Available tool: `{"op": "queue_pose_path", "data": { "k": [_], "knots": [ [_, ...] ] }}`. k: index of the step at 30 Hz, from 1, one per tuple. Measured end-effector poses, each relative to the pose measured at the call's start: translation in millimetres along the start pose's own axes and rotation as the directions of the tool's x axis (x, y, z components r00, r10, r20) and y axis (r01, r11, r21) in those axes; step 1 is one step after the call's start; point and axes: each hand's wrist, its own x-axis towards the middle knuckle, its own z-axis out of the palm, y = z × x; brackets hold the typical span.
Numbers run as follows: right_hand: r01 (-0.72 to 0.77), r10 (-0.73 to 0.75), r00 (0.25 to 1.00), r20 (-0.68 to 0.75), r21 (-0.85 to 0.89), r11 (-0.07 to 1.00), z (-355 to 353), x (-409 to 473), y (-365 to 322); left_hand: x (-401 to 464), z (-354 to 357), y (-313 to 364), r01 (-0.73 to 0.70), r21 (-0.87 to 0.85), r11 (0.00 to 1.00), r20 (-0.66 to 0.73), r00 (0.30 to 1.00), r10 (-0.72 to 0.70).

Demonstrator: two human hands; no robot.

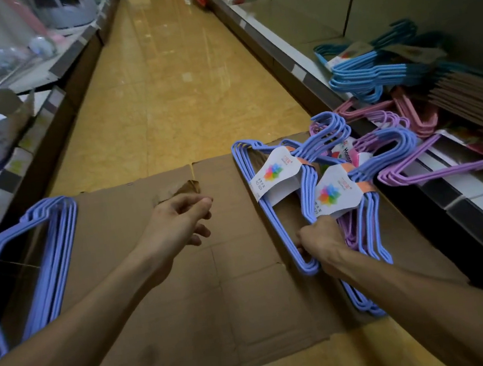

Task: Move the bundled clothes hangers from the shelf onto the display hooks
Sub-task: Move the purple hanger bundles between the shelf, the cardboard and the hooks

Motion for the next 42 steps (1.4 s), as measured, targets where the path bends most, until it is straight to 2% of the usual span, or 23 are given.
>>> {"op": "queue_pose_path", "data": {
  "k": [3, 7, 14, 18, 23, 29, 32, 35, 39, 42],
  "knots": [
    [0.039, -0.039, 0.999, -0.013, -0.008, 0.999, 3.5, -8.0, -4.2, -3.5, -2.8, 14.0, -0.033, 0.024, 0.999, -0.022, 0.999, 0.034],
    [0.147, -0.148, 0.989, 0.004, -0.137, 0.980, -4.3, -40.7, -24.2, -0.9, -7.1, 31.5, -0.104, 0.090, 0.991, -0.063, 0.992, 0.110],
    [0.348, -0.324, 0.926, 0.191, -0.105, 0.932, 13.1, -62.0, -40.9, 31.2, -26.1, 70.4, -0.144, 0.328, 0.934, -0.027, 0.987, 0.161],
    [0.440, -0.403, 0.884, 0.238, -0.132, 0.888, 26.3, -85.9, -55.6, 46.7, -44.2, 93.2, -0.132, 0.449, 0.884, -0.010, 0.988, 0.153],
    [0.562, -0.507, 0.816, 0.277, -0.177, 0.808, 41.7, -110.7, -78.8, 62.5, -61.7, 89.9, -0.141, 0.391, 0.909, -0.017, 0.987, 0.160],
    [0.688, -0.602, 0.720, 0.345, -0.240, 0.685, 43.4, -126.8, -96.0, 91.0, -79.8, 88.9, -0.340, 0.166, 0.926, -0.232, 0.899, 0.371],
    [0.659, -0.559, 0.742, 0.370, -0.249, 0.710, 44.1, -129.5, -102.4, 102.9, -84.7, 86.1, -0.400, 0.139, 0.906, -0.202, 0.884, 0.421],
    [0.563, -0.412, 0.780, 0.471, -0.240, 0.790, 45.2, -135.5, -118.6, 113.8, -95.1, 79.7, -0.432, 0.097, 0.897, -0.152, 0.884, 0.442],
    [0.459, -0.214, 0.742, 0.636, -0.249, 0.853, 45.6, -154.7, -143.6, 114.3, -107.0, 73.7, -0.490, -0.044, 0.871, -0.030, 0.872, 0.489],
    [0.292, -0.158, 0.727, 0.668, -0.092, 0.952, 59.2, -165.5, -142.0, 107.5, -109.0, 66.6, -0.511, -0.142, 0.848, 0.029, 0.854, 0.520]
  ]
}}
